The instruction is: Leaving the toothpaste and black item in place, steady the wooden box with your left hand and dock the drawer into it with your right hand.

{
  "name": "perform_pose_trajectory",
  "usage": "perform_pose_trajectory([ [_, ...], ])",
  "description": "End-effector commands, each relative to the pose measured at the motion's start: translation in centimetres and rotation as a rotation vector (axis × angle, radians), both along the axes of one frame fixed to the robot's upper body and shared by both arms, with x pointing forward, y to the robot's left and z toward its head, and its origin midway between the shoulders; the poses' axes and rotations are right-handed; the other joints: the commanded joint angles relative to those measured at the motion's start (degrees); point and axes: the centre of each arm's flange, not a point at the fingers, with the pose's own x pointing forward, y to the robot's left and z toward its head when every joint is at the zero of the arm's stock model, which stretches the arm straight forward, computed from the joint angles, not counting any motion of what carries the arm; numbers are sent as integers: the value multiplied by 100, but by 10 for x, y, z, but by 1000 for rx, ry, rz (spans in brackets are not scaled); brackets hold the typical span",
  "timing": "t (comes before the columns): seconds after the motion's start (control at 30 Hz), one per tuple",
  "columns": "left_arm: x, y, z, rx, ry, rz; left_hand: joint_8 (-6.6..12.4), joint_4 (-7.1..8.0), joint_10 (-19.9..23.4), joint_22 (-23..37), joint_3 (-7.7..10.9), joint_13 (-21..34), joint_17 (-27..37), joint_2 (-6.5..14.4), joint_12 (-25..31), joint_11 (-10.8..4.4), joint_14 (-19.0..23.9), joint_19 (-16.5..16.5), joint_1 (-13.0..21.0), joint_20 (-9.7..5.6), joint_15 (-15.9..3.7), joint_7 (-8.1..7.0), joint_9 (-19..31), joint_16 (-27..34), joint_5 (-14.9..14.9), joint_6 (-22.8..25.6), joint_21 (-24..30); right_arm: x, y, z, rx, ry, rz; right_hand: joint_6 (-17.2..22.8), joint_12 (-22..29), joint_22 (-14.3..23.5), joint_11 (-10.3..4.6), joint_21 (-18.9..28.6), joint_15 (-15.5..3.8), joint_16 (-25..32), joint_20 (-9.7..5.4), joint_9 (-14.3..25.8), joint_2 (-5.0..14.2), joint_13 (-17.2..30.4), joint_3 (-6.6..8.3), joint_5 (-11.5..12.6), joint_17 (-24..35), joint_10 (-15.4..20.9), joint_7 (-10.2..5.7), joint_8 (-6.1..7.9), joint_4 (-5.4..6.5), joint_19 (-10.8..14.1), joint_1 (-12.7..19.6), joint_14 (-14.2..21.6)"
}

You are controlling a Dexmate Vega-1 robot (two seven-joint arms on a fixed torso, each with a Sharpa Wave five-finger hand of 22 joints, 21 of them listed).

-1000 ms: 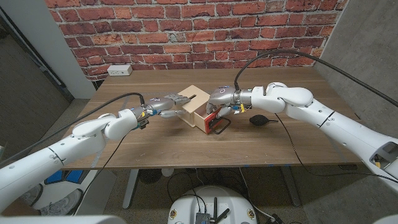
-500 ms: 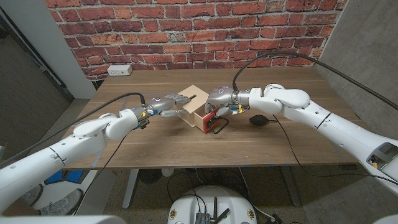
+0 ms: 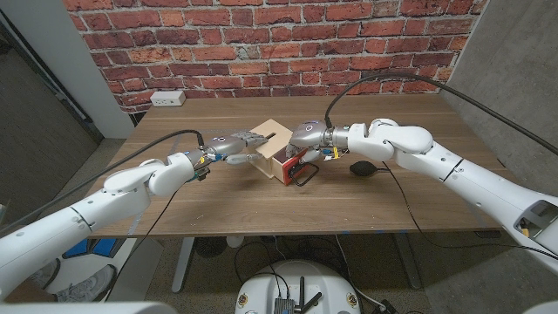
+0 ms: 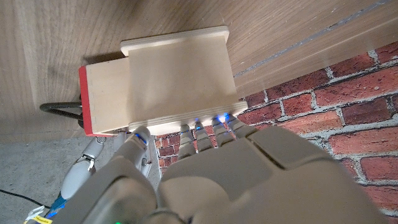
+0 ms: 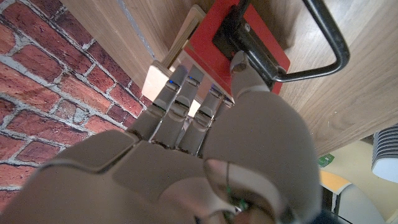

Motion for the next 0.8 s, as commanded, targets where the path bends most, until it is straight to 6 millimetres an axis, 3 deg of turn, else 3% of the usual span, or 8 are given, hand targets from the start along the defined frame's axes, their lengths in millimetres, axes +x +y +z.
perform_pose_trajectory([
  [0.03, 2, 0, -1, -2, 5, 2, 16, 5, 34, 12, 52, 18, 20, 435, 12, -13, 48, 53, 69, -868, -506, 15, 3, 22, 25, 76, 20, -5, -2, -2, -8, -12, -16, -160, -23, -3, 13, -59, -619, -64, -858, -4, -173, -27, -88, -38, -29, -212, -18, -56, 9, -53, 39, -203],
  [0.3, 3, -1, 0, 0, 3, 2, 21, 2, 44, 13, 69, 18, 21, 445, 11, -19, 57, 69, 73, -864, -507, 18, 5, 20, 24, 111, 20, -7, -3, -2, -6, -8, -31, -523, -49, -23, 7, -144, -582, -168, -769, -19, -275, -74, -207, -52, -133, -581, 21, -195, 73, -33, -114, -617],
  [0.47, 3, -1, 0, 5, 4, -7, 24, 0, 59, 13, 81, 18, 21, 452, 14, -20, 62, 80, 76, -859, -508, 13, 6, 19, 24, 133, 19, -7, -2, -2, -8, -6, -38, -886, -89, -30, -1, -190, -527, -216, -681, -38, -332, -125, -269, -60, -203, -908, -21, -353, 112, -15, -262, -889],
  [0.67, 2, -1, -1, 3, 7, -2, 22, -3, 73, 13, 95, 19, 21, 461, 16, -17, 64, 90, 81, -859, -507, 14, 7, 17, 24, 145, 19, -8, -2, 0, -17, -4, -48, -997, -105, -34, -9, -229, -491, -254, -668, -55, -383, -167, -298, -70, -269, -1153, -39, -407, 130, -13, -370, -1094],
  [0.8, 2, 0, -1, -2, 6, 6, 21, -5, 75, 13, 104, 19, 21, 467, 14, -2, 67, 94, 85, -856, -505, 12, 7, 16, 24, 152, 18, -10, -3, 2, -14, 2, -49, -1115, -108, -36, -17, -264, -466, -266, -575, -67, -420, -206, -318, -77, -320, -1378, -24, -456, 142, -8, -458, -1286],
])
